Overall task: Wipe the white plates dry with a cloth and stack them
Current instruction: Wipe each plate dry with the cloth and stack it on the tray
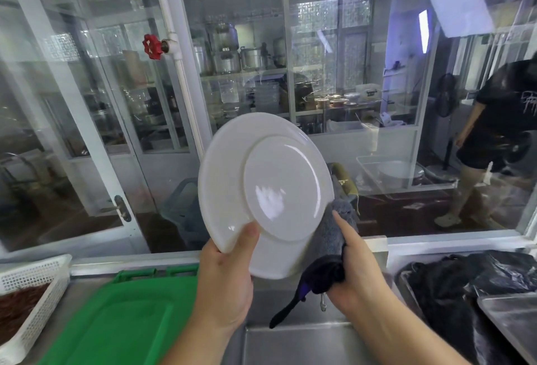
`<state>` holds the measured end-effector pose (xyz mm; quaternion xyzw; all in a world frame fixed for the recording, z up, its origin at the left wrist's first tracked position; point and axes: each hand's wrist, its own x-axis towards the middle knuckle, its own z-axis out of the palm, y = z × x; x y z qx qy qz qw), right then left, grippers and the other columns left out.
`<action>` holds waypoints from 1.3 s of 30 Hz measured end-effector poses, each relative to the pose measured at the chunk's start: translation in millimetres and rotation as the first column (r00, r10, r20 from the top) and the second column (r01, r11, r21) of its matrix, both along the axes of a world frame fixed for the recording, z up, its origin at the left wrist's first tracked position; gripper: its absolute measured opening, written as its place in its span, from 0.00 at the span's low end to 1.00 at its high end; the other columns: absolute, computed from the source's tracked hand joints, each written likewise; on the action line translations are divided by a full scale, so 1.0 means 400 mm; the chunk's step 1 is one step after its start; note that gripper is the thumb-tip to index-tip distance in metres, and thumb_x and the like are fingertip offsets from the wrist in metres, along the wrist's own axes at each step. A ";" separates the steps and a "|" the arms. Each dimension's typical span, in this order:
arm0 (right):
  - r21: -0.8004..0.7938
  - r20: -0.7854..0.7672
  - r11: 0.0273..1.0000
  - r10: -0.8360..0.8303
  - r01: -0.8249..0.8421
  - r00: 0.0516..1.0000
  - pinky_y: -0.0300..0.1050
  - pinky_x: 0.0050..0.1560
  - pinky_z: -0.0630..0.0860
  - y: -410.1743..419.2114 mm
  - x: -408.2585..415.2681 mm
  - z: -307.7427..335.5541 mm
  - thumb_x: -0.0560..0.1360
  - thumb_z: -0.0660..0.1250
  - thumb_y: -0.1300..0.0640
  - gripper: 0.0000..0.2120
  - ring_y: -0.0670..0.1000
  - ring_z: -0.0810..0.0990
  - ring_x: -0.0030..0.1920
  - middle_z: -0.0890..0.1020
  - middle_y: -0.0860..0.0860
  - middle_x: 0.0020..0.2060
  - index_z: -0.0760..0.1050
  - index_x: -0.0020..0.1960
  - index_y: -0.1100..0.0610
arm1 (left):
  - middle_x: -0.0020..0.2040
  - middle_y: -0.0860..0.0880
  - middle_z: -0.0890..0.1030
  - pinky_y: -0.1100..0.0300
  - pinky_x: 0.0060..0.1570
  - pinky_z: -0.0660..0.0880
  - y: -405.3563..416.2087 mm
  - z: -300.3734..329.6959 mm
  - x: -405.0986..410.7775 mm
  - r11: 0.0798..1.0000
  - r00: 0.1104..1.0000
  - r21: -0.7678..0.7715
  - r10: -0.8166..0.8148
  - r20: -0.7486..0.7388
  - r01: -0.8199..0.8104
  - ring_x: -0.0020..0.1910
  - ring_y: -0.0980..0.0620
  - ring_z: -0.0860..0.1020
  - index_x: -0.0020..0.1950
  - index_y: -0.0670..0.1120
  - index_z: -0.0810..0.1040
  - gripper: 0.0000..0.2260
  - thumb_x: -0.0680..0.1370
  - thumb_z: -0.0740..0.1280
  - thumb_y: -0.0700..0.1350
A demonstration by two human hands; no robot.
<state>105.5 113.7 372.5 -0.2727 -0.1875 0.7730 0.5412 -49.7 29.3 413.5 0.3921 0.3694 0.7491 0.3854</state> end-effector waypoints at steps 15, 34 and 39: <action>0.338 0.308 0.932 -0.239 0.129 0.921 0.52 0.41 0.85 0.053 0.166 0.053 0.76 0.75 0.56 0.06 0.61 0.88 0.49 0.88 0.60 0.52 0.86 0.52 0.49 | 0.60 0.38 0.87 0.42 0.52 0.85 0.034 0.067 -0.135 0.893 0.962 -0.358 -0.253 0.103 0.273 0.56 0.38 0.87 0.60 0.44 0.88 0.17 0.74 0.72 0.49; 0.150 0.235 0.924 -0.378 0.351 0.895 0.50 0.41 0.85 -0.021 0.085 0.010 0.81 0.71 0.50 0.14 0.56 0.89 0.48 0.89 0.54 0.51 0.79 0.65 0.51 | 0.52 0.46 0.90 0.53 0.46 0.82 0.032 0.028 0.022 0.986 0.995 -0.159 -0.065 -0.075 0.053 0.52 0.47 0.88 0.53 0.56 0.90 0.10 0.72 0.80 0.54; 0.075 0.339 0.959 -0.282 0.274 0.898 0.53 0.46 0.85 -0.057 0.043 -0.025 0.84 0.66 0.48 0.13 0.58 0.89 0.48 0.89 0.55 0.51 0.77 0.65 0.53 | 0.51 0.56 0.90 0.65 0.45 0.81 0.026 0.000 0.042 0.996 0.950 -0.087 0.002 -0.313 -0.031 0.52 0.57 0.87 0.53 0.65 0.88 0.13 0.71 0.72 0.64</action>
